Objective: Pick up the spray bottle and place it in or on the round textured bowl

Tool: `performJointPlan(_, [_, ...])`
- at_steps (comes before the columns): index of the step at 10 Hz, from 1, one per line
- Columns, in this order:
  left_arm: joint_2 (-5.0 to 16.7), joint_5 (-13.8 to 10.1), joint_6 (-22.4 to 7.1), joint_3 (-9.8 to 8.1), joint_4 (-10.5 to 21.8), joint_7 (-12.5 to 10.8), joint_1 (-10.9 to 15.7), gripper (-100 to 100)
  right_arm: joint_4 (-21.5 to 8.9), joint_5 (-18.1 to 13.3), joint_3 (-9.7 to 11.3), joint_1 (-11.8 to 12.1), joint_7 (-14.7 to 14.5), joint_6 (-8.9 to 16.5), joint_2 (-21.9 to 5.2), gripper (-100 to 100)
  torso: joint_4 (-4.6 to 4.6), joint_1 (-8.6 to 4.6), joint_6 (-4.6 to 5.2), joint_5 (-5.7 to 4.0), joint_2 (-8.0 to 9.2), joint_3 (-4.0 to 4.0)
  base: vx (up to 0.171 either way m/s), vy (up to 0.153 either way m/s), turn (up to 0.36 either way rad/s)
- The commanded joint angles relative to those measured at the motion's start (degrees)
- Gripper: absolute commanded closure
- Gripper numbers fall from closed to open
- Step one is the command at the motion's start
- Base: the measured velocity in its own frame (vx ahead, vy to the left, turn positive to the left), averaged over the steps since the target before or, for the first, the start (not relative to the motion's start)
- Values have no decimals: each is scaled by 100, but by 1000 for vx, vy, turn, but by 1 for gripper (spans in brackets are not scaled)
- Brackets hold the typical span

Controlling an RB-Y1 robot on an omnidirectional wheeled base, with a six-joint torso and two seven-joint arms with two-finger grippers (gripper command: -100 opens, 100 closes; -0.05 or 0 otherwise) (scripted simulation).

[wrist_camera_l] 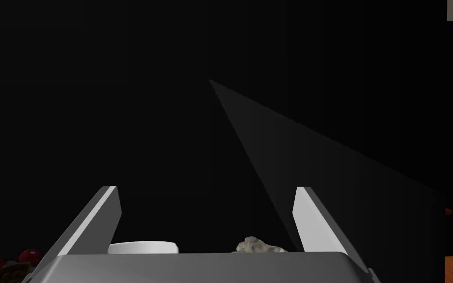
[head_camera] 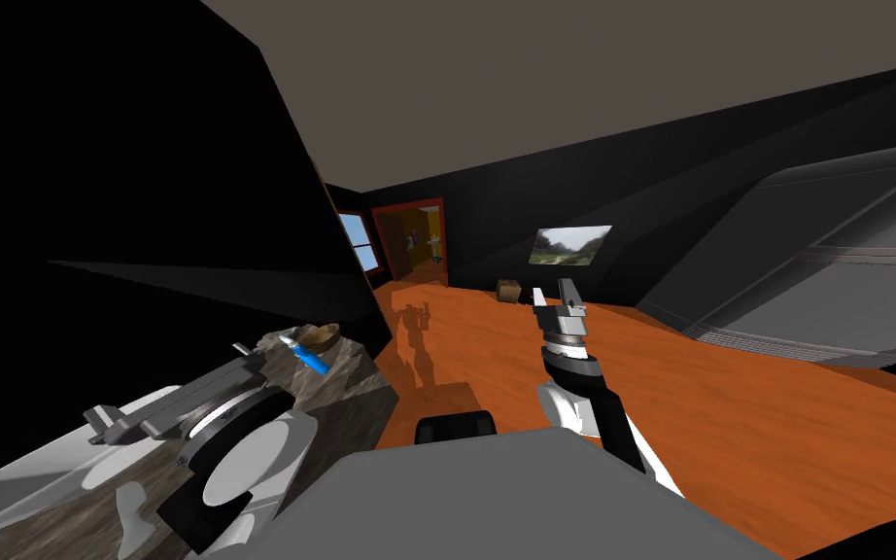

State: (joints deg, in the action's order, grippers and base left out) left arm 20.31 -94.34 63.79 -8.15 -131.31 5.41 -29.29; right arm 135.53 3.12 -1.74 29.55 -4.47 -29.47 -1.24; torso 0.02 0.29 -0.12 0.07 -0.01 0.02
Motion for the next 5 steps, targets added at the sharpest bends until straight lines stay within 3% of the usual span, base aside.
performJointPlan(1, [47,-286,184,-75,9,19,-69,-100,0,0,0,0,0,0,0,0,0,0,0,0,0,0,-7,-4,-235])
performJointPlan(3, [47,-506,184,-75,9,19,-69,-100,0,0,0,0,0,0,0,0,0,0,2,0,0,0,-4,1,-98])
performJointPlan(4, [86,-737,365,-139,44,30,-122,-100,0,0,0,0,0,0,0,0,0,1,-1,0,-1,-1,-2,-2,-243])
performJointPlan(5, [86,-917,365,-139,44,30,-122,-100,0,0,1,-1,0,0,0,0,0,0,6,0,-2,-1,-3,6,-160])
